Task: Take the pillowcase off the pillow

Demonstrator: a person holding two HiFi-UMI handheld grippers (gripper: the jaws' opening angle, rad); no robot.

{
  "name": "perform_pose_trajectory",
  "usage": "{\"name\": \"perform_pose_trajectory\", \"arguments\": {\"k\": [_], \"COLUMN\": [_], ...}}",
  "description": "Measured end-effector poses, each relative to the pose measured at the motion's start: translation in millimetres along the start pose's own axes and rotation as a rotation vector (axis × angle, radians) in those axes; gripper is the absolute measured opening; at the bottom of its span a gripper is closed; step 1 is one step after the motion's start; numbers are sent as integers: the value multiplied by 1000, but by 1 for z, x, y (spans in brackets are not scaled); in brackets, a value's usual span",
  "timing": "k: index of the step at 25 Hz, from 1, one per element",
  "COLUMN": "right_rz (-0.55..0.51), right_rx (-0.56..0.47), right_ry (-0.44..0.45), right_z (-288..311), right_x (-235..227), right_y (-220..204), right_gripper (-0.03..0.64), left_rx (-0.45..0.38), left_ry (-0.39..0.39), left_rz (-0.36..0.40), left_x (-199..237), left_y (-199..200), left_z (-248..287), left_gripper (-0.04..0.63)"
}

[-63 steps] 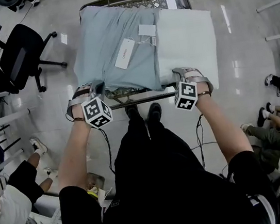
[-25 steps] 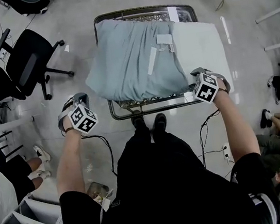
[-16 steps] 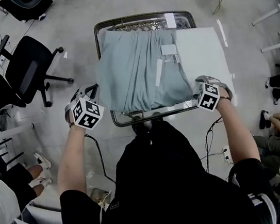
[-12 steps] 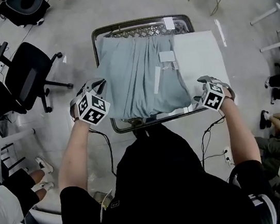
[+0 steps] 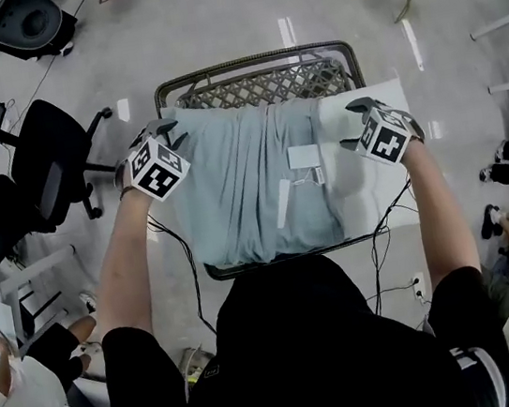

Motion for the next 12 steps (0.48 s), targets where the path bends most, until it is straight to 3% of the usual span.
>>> {"name": "perform_pose_trajectory", "arguments": {"k": [8,12], "right_rz": [-90,-75], "right_rx": [114,194], "right_ry": [233,336], "right_z": [67,86], "right_x": [-33,-34], "right_y": [16,8], "right_gripper": [462,482], "left_rx": [69,52], "left_ry": [-253,-369], "left_rz": [159,152], "left_x": [21,35], "left_y": [-1,-2], "left_z": [54,63], "left_gripper": [194,235]}}
Point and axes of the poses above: the fingertips, and each gripper's own axes: z forward along the fingers, x to its left, y out of its top, the point moved 4 cm from there along -z, backward along the fingers, and after that the axes turned 12 degrees about z, right-handed, at the moved point
